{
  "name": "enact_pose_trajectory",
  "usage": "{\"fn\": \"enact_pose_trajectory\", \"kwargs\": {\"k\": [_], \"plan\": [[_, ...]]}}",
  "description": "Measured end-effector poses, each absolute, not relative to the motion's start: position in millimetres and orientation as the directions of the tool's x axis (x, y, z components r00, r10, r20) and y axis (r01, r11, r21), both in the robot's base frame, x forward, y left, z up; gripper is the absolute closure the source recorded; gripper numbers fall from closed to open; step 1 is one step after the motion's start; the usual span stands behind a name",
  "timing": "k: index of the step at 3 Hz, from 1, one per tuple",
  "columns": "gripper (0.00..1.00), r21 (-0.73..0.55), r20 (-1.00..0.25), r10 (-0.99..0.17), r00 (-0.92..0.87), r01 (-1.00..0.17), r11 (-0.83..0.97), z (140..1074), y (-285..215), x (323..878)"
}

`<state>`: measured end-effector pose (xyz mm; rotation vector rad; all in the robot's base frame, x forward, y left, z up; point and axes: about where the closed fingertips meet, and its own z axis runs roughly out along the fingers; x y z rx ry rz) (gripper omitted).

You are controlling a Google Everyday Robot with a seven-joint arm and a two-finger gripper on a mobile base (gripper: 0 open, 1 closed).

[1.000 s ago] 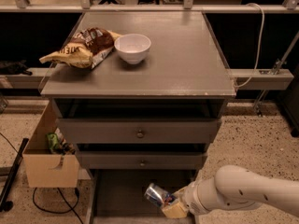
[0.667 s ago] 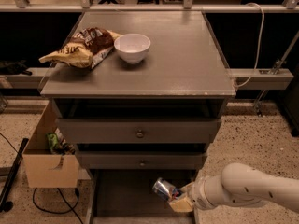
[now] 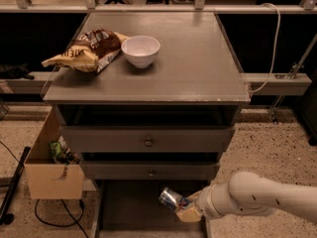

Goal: Place redbull can into bottom drawer

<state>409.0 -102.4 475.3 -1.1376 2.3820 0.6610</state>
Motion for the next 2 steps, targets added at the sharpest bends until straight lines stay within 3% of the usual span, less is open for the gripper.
{"fn": "enact_pose_trajectory", "kwargs": {"k": [2], "plan": [[1.00, 0.187, -0.618, -0.623, -0.480, -0.859, 0.477, 408, -91, 455]]}}
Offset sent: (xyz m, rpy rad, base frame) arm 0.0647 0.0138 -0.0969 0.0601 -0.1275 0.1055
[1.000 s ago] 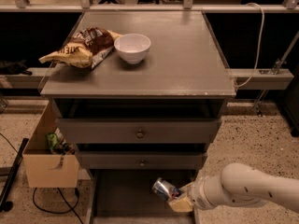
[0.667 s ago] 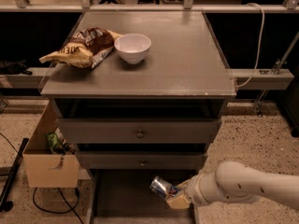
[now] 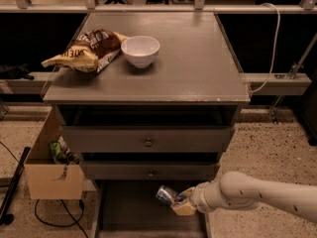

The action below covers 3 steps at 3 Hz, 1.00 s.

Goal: Place redbull can into bottom drawer

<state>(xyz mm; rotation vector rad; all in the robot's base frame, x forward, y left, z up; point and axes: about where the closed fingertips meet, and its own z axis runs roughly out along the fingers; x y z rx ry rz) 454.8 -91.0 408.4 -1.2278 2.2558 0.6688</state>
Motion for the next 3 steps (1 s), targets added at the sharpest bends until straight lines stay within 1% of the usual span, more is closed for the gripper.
{"fn": "enact_pose_trajectory", "kwargs": {"k": [1, 2, 3], "plan": [[1.00, 0.195, -0.645, -0.609, -0.461, -0.870, 0.452, 383, -84, 469], [1.00, 0.266, -0.629, -0.595, -0.501, -0.857, 0.441, 338, -75, 487], [1.00, 0.266, -0.629, -0.595, -0.501, -0.857, 0.441, 338, -75, 487]]}}
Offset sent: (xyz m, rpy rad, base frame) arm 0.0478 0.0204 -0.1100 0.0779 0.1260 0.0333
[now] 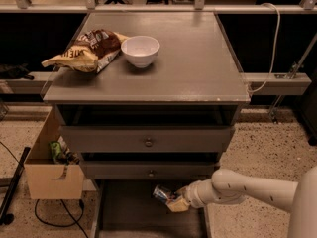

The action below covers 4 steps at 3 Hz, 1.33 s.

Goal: Place redbull can into bottom drawer

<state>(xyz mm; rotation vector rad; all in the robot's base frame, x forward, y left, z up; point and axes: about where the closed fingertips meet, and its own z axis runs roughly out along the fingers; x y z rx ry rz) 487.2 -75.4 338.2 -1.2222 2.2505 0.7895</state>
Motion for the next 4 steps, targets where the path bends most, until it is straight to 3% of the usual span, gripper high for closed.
{"fn": "enact_pose_trajectory", "kwargs": {"k": [4], "plan": [[1.00, 0.339, -0.650, -0.521, -0.553, -0.825, 0.453, 189, -59, 484]]}}
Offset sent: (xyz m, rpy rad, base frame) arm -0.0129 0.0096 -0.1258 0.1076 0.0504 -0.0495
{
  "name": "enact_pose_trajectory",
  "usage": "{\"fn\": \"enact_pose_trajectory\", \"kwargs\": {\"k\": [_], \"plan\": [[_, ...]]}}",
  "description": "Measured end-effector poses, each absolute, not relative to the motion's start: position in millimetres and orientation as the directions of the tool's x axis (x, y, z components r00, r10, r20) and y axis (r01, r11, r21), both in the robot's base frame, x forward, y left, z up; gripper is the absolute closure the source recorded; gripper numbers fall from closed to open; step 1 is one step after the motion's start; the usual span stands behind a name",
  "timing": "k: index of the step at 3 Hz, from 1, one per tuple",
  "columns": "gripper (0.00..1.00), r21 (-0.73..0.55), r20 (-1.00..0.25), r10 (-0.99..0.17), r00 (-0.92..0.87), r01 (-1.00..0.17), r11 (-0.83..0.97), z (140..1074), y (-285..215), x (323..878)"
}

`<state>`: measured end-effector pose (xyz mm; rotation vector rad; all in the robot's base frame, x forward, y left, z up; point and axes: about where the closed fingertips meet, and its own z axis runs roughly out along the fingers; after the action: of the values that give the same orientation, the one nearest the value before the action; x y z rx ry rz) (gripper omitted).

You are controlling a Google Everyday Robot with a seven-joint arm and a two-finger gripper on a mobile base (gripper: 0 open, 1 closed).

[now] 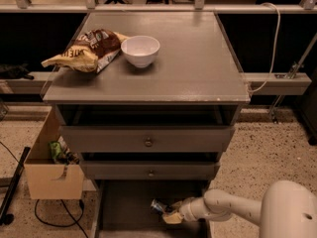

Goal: Place redbull can into bottom drawer

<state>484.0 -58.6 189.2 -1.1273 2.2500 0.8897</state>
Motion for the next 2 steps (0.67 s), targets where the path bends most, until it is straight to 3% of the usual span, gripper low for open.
{"fn": "enact_pose_trajectory", "kwargs": {"k": [2], "plan": [[1.00, 0.364, -0.596, -0.536, -0.598, -0.796, 0.484, 132, -56, 494]]}}
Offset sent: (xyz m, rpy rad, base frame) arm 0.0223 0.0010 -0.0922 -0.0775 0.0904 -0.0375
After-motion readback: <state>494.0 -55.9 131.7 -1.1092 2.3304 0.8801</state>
